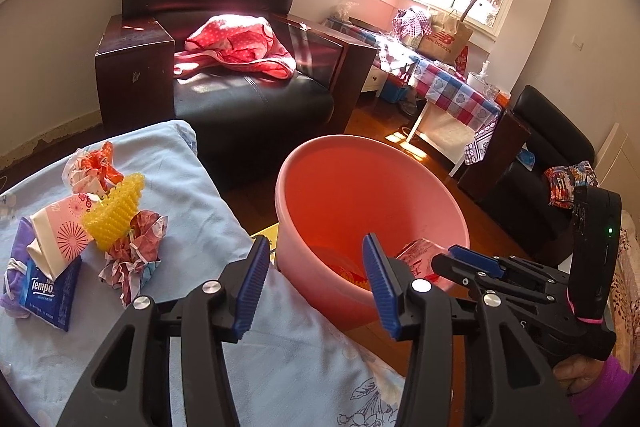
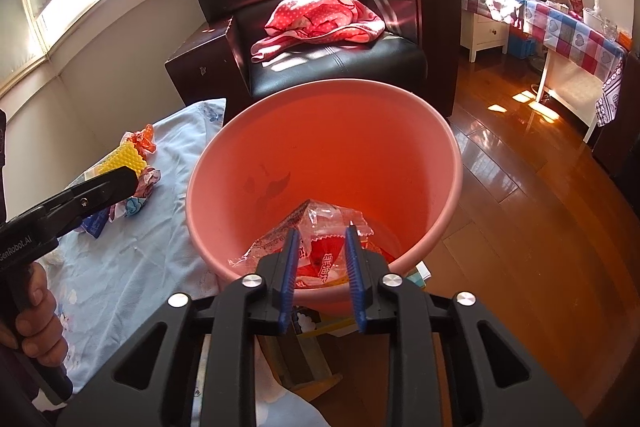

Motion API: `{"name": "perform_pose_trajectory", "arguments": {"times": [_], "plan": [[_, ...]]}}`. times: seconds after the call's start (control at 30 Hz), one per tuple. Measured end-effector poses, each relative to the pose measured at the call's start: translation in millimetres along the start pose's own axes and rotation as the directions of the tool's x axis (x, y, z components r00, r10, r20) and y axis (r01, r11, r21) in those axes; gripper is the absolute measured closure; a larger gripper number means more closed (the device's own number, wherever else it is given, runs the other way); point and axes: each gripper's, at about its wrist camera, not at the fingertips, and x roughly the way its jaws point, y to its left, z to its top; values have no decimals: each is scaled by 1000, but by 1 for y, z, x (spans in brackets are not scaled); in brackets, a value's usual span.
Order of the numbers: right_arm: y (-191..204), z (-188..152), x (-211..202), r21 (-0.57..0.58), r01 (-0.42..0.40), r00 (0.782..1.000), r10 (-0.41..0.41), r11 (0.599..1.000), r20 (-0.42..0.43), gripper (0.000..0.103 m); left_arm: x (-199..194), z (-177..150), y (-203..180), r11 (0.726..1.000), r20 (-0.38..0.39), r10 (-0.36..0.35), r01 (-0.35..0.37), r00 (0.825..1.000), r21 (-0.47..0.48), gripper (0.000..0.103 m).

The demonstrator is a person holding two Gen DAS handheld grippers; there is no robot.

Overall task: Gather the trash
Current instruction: 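Bring both tools back to the table toward the purple cloth and yellow net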

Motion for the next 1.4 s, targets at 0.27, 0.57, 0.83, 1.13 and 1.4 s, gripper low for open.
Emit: {"name": "perform_pose_trajectory", "arguments": {"times": [0.27,0.57,0.83,1.13,1.4], "plan": [[6,-1,1,-14,28,1000,-28,1000,-10,66,-21,-7,18,999,25,31,-30,999,-31,54],[25,-3,-1,-26,3,1000,-3,1000,15,66,-63,-25,52,987,75,132,-124,989,-99,54],[53,-2,1,-44,-120,992,121,992,25,66,-104,-50,89,955,98,252,-231,963,-188,54],[114,-8,5,-200,-234,972,235,952,-19,66,-134,-74,132,904,81,352,-315,933,-290,54],[151,-7,18,-214,-288,958,280,933,-68,66,-150,-83,164,866,75,407,-359,910,-348,56]]}}
